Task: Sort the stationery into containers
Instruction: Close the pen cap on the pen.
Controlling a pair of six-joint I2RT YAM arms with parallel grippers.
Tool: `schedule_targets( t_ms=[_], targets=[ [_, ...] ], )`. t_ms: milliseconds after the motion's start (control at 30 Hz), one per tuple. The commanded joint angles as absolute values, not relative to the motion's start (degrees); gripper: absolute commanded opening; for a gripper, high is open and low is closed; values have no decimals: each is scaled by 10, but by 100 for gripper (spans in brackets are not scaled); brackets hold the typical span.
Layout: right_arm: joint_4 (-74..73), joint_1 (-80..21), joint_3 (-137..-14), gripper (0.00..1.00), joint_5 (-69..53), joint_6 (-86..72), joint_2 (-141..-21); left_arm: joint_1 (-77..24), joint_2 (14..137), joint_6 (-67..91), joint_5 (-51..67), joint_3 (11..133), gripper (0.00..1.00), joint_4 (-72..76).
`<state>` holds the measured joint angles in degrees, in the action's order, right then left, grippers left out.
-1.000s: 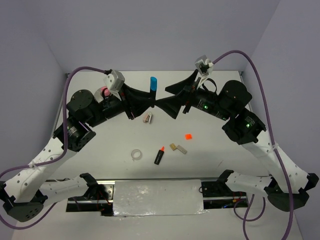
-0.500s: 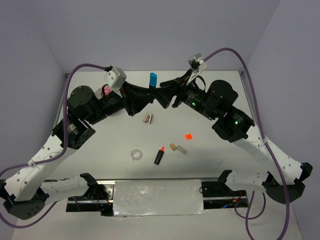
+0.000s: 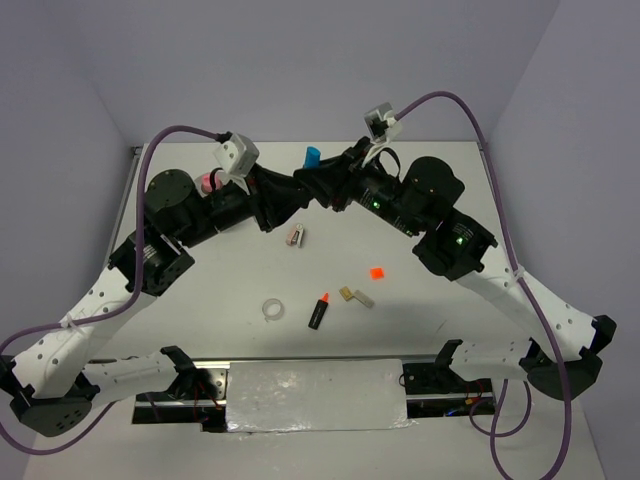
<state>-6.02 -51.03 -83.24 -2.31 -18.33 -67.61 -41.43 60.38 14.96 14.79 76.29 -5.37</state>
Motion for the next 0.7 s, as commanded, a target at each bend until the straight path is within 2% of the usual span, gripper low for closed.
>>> schedule_targets(
  t_ms=[0,33,167,267,367,400,433,467,667],
  targets=[
    [-19,-519,-838,28,-35,-184,-671,-415,598,142,125,788,0,-23],
    [-19,-519,-835,27,-35,-182,-668,-414,599,143,120,791,0,-23],
    [-16,-519,-826,0,-43,-185,-664,-415,603,156,90,802,2,-21],
    [-11,-519,-821,0,-47,-186,-659,-415,603,164,85,805,14,-15],
    [-11,-518,-824,0,-63,-178,-657,-415,608,164,101,814,47,-22],
    [-14,-516,-828,0,-70,-174,-657,-415,608,158,110,817,71,-30],
    [-18,-513,-831,0,-76,-164,-657,-415,607,156,117,815,81,-32],
    [-20,-509,-835,0,-81,-160,-655,-414,601,155,128,811,99,-32],
    [-15,-413,-839,0,-242,-167,-639,-413,595,142,163,815,99,-79]
  ],
)
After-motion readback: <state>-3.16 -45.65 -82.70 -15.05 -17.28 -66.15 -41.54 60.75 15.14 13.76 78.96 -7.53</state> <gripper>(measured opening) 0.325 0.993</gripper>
